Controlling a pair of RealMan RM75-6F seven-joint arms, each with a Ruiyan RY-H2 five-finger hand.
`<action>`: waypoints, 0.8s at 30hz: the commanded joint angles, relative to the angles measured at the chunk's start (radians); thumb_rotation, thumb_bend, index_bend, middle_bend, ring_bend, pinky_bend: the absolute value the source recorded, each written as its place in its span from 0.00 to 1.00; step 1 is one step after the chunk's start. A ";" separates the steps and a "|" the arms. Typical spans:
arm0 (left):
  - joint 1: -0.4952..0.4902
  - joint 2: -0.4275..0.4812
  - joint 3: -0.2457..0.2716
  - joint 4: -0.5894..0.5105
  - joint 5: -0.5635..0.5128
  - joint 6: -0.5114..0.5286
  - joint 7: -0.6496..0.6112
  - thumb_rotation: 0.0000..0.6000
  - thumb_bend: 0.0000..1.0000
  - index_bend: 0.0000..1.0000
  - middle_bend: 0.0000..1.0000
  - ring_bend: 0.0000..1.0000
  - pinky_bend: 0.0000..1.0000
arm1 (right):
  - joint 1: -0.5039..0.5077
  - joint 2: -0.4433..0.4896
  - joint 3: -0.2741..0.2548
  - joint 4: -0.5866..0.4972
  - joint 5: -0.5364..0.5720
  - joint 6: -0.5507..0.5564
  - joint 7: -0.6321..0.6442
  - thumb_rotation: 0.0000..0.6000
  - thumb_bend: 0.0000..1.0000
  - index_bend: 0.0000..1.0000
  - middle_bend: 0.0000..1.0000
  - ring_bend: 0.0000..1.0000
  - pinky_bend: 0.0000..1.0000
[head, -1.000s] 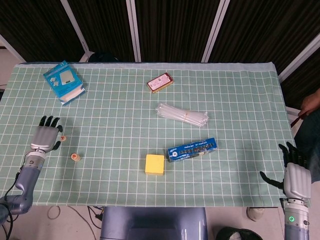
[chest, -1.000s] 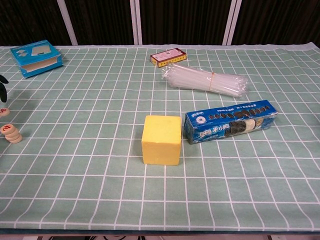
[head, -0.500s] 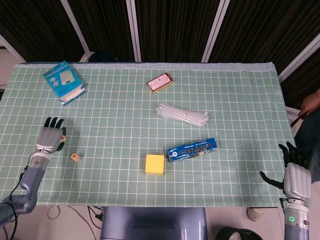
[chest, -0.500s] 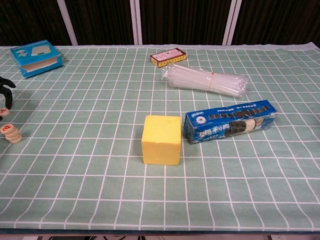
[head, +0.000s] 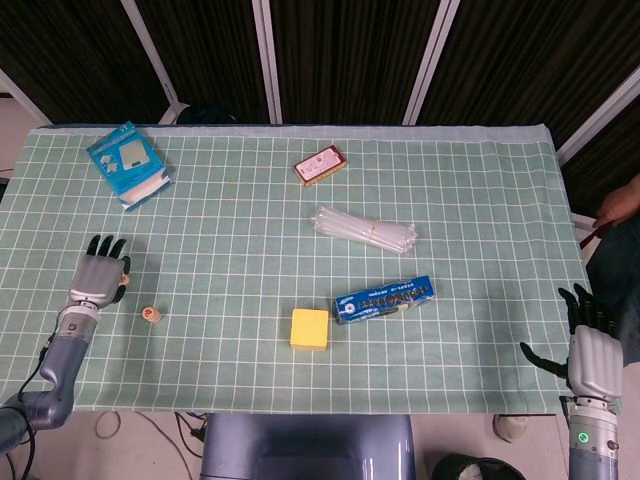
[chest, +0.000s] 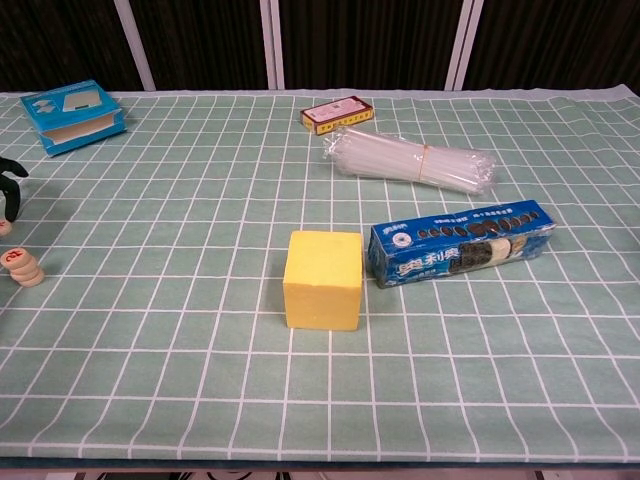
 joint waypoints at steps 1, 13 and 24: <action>0.001 0.002 0.001 0.001 0.000 -0.001 -0.004 1.00 0.33 0.47 0.10 0.00 0.02 | 0.000 0.000 0.000 -0.001 0.002 -0.001 0.000 1.00 0.27 0.12 0.05 0.00 0.00; 0.004 0.027 -0.001 -0.040 0.014 0.012 -0.024 1.00 0.34 0.49 0.11 0.00 0.02 | 0.000 -0.001 0.002 -0.001 0.001 0.003 0.000 1.00 0.27 0.12 0.05 0.00 0.00; 0.028 0.139 0.025 -0.244 0.115 0.117 -0.022 1.00 0.34 0.49 0.11 0.00 0.02 | 0.000 -0.001 0.003 -0.001 0.002 0.002 0.002 1.00 0.27 0.12 0.05 0.00 0.00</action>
